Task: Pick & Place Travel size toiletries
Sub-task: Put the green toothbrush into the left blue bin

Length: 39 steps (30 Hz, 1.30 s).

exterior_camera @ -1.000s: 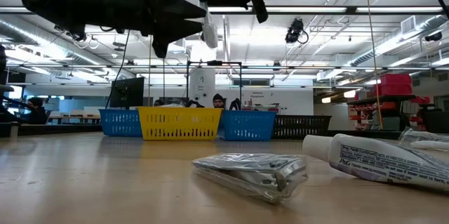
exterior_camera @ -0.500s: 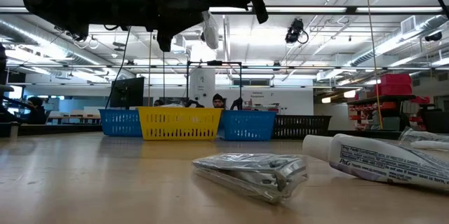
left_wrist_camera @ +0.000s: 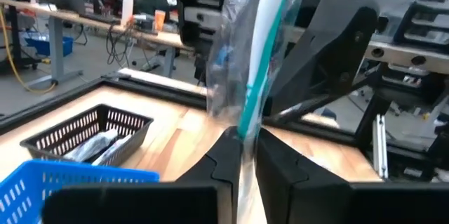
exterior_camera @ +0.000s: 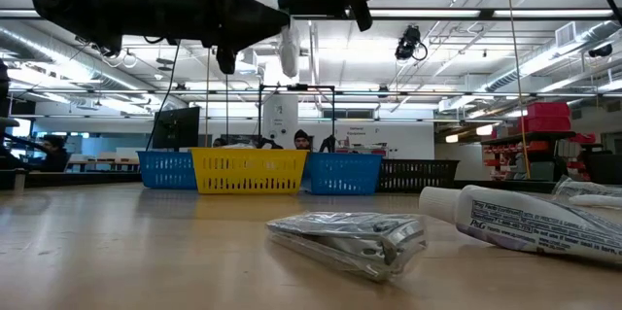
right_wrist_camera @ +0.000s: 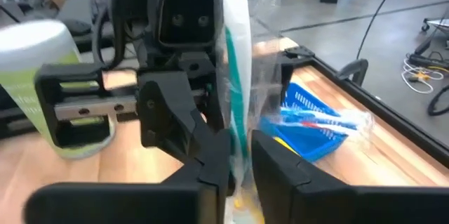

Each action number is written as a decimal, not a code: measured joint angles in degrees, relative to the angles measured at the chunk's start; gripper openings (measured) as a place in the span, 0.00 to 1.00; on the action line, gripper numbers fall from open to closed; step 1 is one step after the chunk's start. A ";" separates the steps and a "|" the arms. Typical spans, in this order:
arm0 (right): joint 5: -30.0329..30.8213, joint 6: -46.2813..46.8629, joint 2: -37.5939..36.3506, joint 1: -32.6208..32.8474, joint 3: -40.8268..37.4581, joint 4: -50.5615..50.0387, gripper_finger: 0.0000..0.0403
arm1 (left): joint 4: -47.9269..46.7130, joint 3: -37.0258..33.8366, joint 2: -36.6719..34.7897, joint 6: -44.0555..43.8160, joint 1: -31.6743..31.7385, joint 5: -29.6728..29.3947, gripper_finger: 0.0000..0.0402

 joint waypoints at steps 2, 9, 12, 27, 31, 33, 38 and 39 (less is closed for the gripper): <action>0.04 -0.12 0.01 -0.01 0.00 -1.18 0.23 | -1.52 0.00 0.00 0.37 0.01 -0.11 0.10; 2.91 -0.01 -1.42 0.44 0.00 -6.72 0.38 | -6.50 0.01 -0.14 1.34 0.05 -5.83 0.05; 4.39 0.28 -4.23 1.51 0.00 -11.71 0.41 | -11.31 0.02 -1.43 1.64 0.80 -9.04 0.05; 5.11 4.66 -9.73 4.14 0.00 -24.61 0.38 | -75.29 19.66 -13.14 1.73 19.00 -16.56 0.07; 5.10 4.66 -9.73 4.14 0.00 -24.49 0.37 | -83.77 20.21 -12.81 2.19 24.16 -14.92 0.07; 5.02 4.66 -9.73 4.14 0.00 -24.51 0.36 | -85.24 19.11 -12.83 2.45 26.68 -10.88 0.07; 4.92 4.67 -9.73 4.16 0.00 -24.54 0.36 | -83.10 14.22 -12.81 0.89 30.15 -7.23 0.09; 4.90 4.67 -9.73 4.17 0.00 -24.56 0.36 | -82.61 13.31 -12.81 0.89 30.42 -7.12 0.10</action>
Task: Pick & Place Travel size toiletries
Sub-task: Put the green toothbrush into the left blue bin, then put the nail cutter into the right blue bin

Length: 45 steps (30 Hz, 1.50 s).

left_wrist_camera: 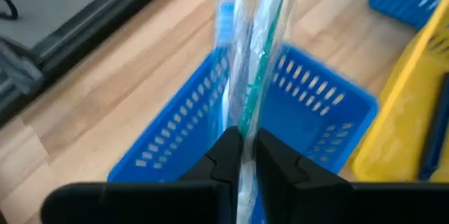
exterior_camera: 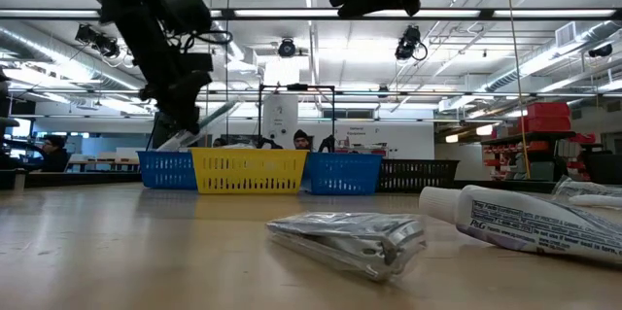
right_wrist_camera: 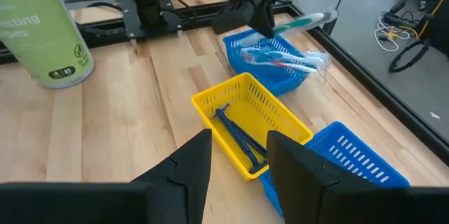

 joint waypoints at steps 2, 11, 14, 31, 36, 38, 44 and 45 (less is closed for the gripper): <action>-0.33 0.03 0.00 0.00 0.00 0.01 0.36 | 0.01 -0.83 0.00 -0.22 0.28 0.07 0.11; -0.40 0.03 0.00 0.00 0.00 0.01 0.35 | 1.88 -0.97 0.00 -0.44 0.25 0.01 0.18; -0.40 0.01 0.00 0.00 0.00 0.02 0.35 | 1.90 -0.99 0.00 -0.45 0.25 0.00 0.23; -0.45 0.03 0.02 0.00 0.00 -0.07 0.34 | 5.56 -1.03 0.00 -4.32 -0.15 6.30 0.37; -1.71 0.03 0.02 0.00 0.00 -0.41 0.33 | 12.08 -1.03 0.00 -4.87 -2.39 12.41 0.35; -4.23 0.01 0.02 -0.02 0.00 -0.51 0.34 | 14.49 -1.03 0.00 -4.85 -3.70 13.75 0.34; -8.95 0.01 0.02 0.00 0.00 -0.56 0.32 | 20.43 -1.03 0.00 -4.82 -9.30 16.80 0.32; -8.93 0.01 0.02 0.00 0.00 -0.56 0.32 | 21.13 -1.03 0.00 -4.81 -10.46 17.04 0.32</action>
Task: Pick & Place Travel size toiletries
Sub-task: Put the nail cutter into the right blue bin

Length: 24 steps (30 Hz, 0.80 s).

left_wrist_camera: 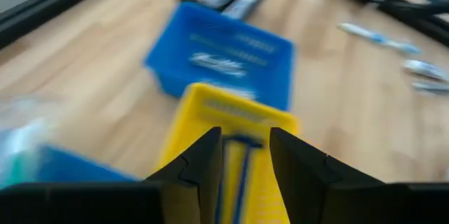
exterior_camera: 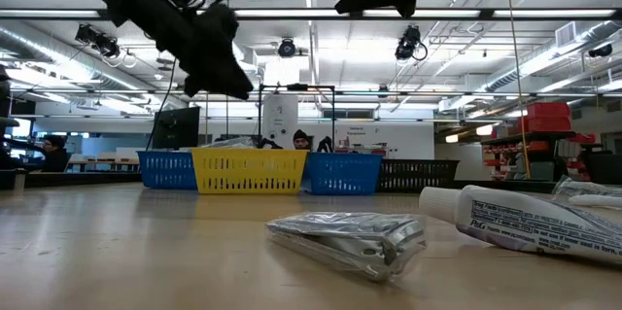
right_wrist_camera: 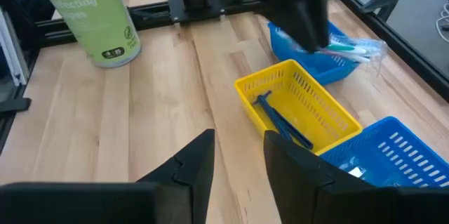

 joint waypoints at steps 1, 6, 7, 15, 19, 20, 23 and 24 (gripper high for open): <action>0.00 0.00 0.00 0.00 0.00 0.00 0.32 | 0.72 0.00 0.00 0.01 -1.16 0.26 0.32; 0.03 0.00 0.00 0.00 0.00 0.00 0.32 | 3.16 0.00 0.00 0.07 -7.39 0.72 0.32; 0.03 0.00 0.00 0.00 0.00 0.00 0.32 | 3.79 0.00 0.00 0.07 -8.61 0.72 0.32; -3.90 3.50 0.02 0.00 0.00 -4.91 0.31 | 5.32 0.00 0.00 0.09 -17.23 0.67 0.32; -9.21 10.23 0.04 0.30 -1.34 -8.88 0.31 | 5.32 0.00 0.00 0.36 -20.23 0.70 0.32; -10.71 12.04 0.04 0.51 -1.94 -9.61 0.31 | 5.32 0.00 0.00 1.02 -20.72 0.70 0.32; -16.35 15.24 0.04 1.37 -4.74 -9.67 0.31 | 5.32 0.00 0.00 3.23 -21.82 -0.01 0.32; -18.47 15.55 0.07 1.65 -5.67 -9.90 0.30 | 5.32 0.00 0.00 4.09 -22.06 -0.59 0.32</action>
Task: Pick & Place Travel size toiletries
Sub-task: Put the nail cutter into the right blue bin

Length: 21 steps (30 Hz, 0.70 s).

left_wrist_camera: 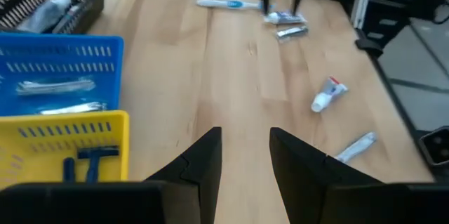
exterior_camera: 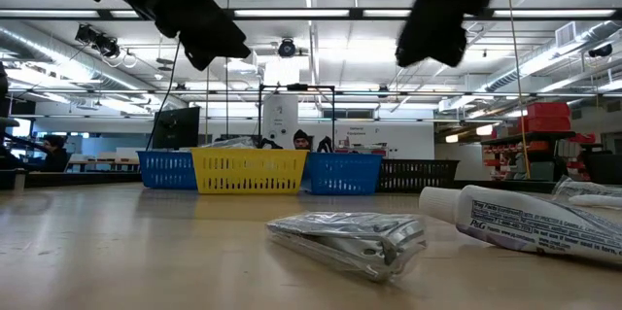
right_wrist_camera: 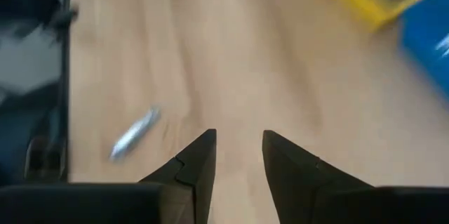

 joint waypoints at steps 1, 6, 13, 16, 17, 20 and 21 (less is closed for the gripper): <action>-2.30 0.09 0.00 0.28 -0.88 0.00 0.30 | 0.00 0.00 0.00 0.38 -0.18 -0.81 0.32; -8.58 -1.17 0.00 1.04 -5.43 0.19 0.31 | 0.01 0.00 0.00 1.91 -0.33 -4.34 0.32; -8.39 1.11 0.00 1.08 -11.11 2.20 0.40 | 0.00 0.00 0.00 2.84 -0.33 -5.09 0.32; -7.63 2.24 0.00 1.10 -12.78 1.80 0.45 | 0.00 0.00 0.00 2.84 -0.33 -5.09 0.32; -7.49 3.24 0.00 1.08 -13.02 1.53 0.47 | 0.00 0.00 0.00 2.82 -0.33 -5.09 0.32; -10.83 6.96 0.00 1.06 -13.03 -0.84 0.49 | 0.00 0.00 0.00 2.82 -0.33 -5.09 0.32; -12.81 8.42 0.00 1.13 -12.78 -2.06 0.49 | 0.00 0.00 0.00 2.80 -0.33 -5.09 0.32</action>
